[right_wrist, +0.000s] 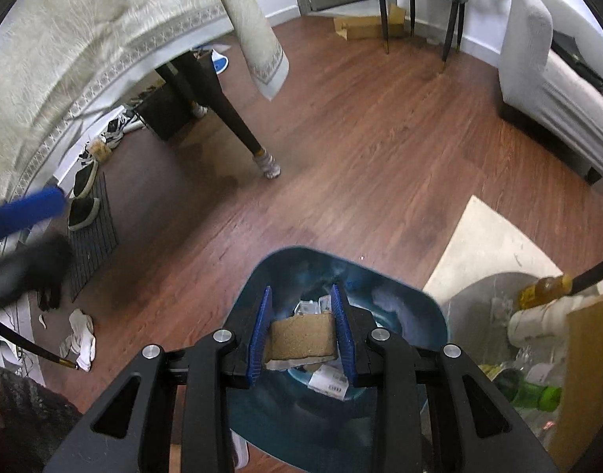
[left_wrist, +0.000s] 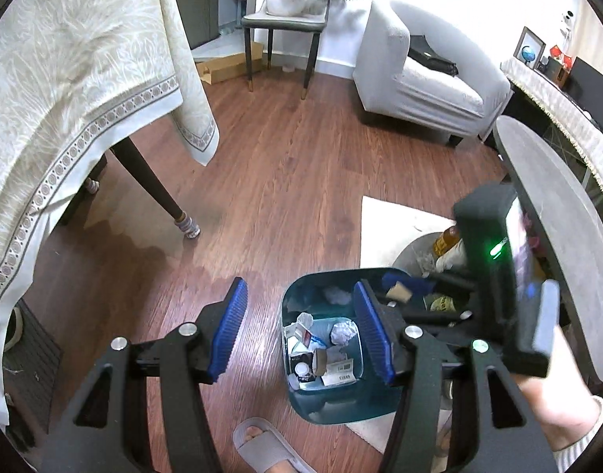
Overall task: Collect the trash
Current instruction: 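Open the left tool to drop the cap while the right tool releases the tube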
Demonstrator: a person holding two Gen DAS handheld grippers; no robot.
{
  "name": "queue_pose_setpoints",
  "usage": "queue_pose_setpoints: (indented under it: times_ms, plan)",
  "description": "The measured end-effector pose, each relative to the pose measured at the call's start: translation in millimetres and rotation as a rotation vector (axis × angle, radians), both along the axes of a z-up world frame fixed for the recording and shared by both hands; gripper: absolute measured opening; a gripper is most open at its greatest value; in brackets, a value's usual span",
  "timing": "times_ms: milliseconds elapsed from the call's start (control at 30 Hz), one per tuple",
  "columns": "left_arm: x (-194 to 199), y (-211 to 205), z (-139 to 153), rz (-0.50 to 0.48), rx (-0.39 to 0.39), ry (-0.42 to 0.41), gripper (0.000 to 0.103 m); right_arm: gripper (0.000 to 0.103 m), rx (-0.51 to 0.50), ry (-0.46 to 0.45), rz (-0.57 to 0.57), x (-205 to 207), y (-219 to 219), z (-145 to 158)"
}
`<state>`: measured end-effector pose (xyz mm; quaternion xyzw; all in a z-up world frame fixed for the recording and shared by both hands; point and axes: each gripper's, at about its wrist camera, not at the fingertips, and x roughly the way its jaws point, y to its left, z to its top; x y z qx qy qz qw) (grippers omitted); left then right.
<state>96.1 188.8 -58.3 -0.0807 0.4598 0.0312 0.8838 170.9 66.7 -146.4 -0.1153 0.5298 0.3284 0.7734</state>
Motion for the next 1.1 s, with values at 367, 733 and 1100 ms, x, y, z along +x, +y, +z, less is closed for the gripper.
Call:
queue_pose_setpoints:
  times_ms: [367, 733, 1100]
  plan:
    - [-2, -8, 21, -0.015, -0.012, -0.061, 0.057, 0.032, -0.033, 0.047, 0.026, -11, 2, -30]
    - [-6, -24, 45, -0.042, 0.019, -0.129, 0.056, 0.043, -0.065, 0.044, 0.043, -22, -6, -35]
    - [-23, -33, 92, -0.072, 0.014, -0.262, 0.063, 0.043, 0.043, -0.09, 0.059, -36, -14, 33]
